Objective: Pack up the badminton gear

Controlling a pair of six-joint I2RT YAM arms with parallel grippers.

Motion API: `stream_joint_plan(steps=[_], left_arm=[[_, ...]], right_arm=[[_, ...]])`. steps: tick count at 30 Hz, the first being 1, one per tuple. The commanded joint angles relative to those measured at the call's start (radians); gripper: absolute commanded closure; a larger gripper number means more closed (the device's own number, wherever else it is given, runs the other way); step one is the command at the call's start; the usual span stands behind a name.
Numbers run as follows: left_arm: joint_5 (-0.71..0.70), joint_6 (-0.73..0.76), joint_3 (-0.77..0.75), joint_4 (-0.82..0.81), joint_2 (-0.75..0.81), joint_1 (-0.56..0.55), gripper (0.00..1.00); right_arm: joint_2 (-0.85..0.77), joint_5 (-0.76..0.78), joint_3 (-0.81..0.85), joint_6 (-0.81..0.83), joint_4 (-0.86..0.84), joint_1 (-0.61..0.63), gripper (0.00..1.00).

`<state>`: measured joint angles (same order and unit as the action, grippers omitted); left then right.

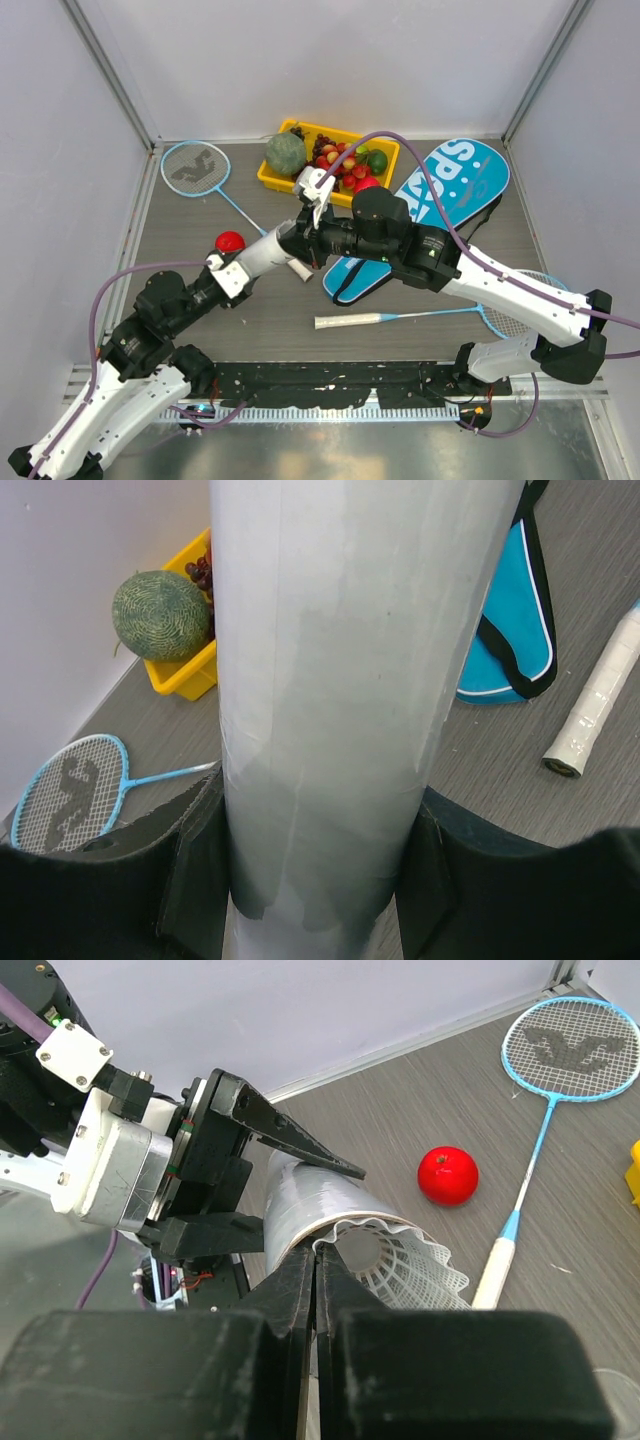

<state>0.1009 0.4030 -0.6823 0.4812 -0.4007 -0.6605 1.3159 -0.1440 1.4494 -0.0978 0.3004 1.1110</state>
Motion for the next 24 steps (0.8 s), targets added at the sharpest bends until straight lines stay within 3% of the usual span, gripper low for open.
stream_joint_plan(steps=[1,7,9,10,16,24], left_arm=[[0.034,0.034,-0.025,-0.084,0.014,0.001,0.59],[0.045,0.036,-0.025,-0.095,0.017,0.001,0.59],[0.043,0.036,-0.026,-0.095,0.017,0.001,0.59],[0.043,0.036,-0.026,-0.096,0.017,-0.001,0.59],[0.028,0.043,-0.019,-0.092,0.025,0.001,0.59],[0.02,0.037,-0.008,-0.084,0.039,0.001,0.59]], right_arm=[[0.016,-0.068,0.009,-0.04,-0.069,0.015,0.95],[0.014,-0.101,-0.029,-0.08,-0.119,0.016,0.95],[0.017,-0.103,-0.032,-0.094,-0.119,0.015,0.88],[0.017,-0.103,-0.032,-0.106,-0.119,0.016,0.8],[-0.058,-0.042,-0.018,-0.134,-0.089,0.015,0.52],[-0.184,0.056,-0.035,-0.154,-0.06,0.004,0.32]])
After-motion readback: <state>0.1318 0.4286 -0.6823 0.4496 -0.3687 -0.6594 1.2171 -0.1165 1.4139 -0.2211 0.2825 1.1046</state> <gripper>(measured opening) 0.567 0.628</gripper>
